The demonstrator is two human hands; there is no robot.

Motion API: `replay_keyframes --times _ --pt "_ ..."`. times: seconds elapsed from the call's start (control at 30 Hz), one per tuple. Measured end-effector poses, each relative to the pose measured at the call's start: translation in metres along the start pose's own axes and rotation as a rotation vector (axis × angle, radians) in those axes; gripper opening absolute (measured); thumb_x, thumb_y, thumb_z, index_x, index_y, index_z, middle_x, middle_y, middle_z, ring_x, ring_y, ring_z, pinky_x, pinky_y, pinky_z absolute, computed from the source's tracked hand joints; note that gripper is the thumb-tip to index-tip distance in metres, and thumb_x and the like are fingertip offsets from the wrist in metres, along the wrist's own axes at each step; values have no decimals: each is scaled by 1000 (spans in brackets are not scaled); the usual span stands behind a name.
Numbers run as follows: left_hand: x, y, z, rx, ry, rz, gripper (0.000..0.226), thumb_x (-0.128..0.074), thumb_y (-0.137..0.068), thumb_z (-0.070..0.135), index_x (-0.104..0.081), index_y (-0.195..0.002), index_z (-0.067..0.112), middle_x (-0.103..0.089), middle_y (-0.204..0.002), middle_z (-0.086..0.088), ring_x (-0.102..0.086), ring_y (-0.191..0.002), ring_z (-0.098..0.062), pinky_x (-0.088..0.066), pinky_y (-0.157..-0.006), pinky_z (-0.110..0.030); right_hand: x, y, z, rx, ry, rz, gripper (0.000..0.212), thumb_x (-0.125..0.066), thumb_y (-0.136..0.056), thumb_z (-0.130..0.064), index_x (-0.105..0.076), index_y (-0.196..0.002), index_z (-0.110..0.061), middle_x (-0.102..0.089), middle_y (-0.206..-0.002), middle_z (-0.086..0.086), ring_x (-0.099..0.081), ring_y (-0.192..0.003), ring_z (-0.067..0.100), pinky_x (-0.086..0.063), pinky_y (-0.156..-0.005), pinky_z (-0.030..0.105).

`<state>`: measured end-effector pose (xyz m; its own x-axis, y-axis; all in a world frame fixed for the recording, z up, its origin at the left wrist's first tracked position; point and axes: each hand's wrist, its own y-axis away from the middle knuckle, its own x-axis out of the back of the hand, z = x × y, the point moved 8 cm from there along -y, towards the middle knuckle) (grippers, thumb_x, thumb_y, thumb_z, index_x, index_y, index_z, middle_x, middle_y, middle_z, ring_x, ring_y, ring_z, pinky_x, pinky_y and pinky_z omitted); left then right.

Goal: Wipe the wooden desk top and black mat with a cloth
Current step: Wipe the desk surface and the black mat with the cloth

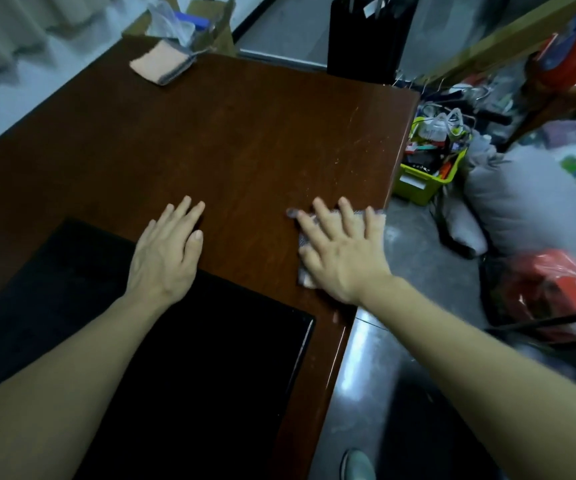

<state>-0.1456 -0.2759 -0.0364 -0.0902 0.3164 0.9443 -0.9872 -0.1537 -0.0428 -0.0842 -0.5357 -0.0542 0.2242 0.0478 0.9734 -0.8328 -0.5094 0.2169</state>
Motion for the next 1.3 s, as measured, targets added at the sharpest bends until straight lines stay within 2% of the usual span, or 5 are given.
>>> replay_keyframes --times 0.17,0.53,0.83,1.13,1.3 --pt "-1 -23 2 15 -25 -5 60 -12 -104 52 -25 -159 29 -23 -165 1 -18 -153 -19 -13 -124 -44 -7 54 -77 400 -6 39 60 -25 -102 -54 -34 -157 -32 -33 -163 3 -28 -150 40 -16 -117 69" --pt "-8 -37 -22 158 -59 2 58 -13 -105 52 -24 -159 32 -15 -167 5 -7 -154 -15 -6 -126 -44 23 -100 1 89 18 -9 75 10 -89 -59 0 -161 -39 2 -171 -6 8 -156 33 7 -120 62" --pt "-1 -36 -18 162 -17 -4 60 -10 -104 52 -31 -156 32 -21 -166 6 -9 -154 -13 -8 -126 -42 3 -16 -62 575 35 -31 60 -29 -103 -56 -29 -159 -33 -26 -167 -2 -17 -154 36 -13 -120 66" --pt "-4 -36 -21 156 13 19 57 -12 -106 47 -32 -156 29 -22 -165 8 -9 -154 -9 -10 -126 -43 40 -182 -5 56 1 9 60 -9 -104 -53 -1 -161 -38 4 -171 -7 9 -156 32 8 -120 61" --pt "1 -34 -20 175 101 37 57 -16 -106 49 -13 -161 32 -14 -167 9 -9 -154 -8 -12 -126 -44 22 -88 -84 390 51 -42 63 -12 -103 -54 -1 -162 -34 6 -171 -2 11 -155 36 8 -116 67"
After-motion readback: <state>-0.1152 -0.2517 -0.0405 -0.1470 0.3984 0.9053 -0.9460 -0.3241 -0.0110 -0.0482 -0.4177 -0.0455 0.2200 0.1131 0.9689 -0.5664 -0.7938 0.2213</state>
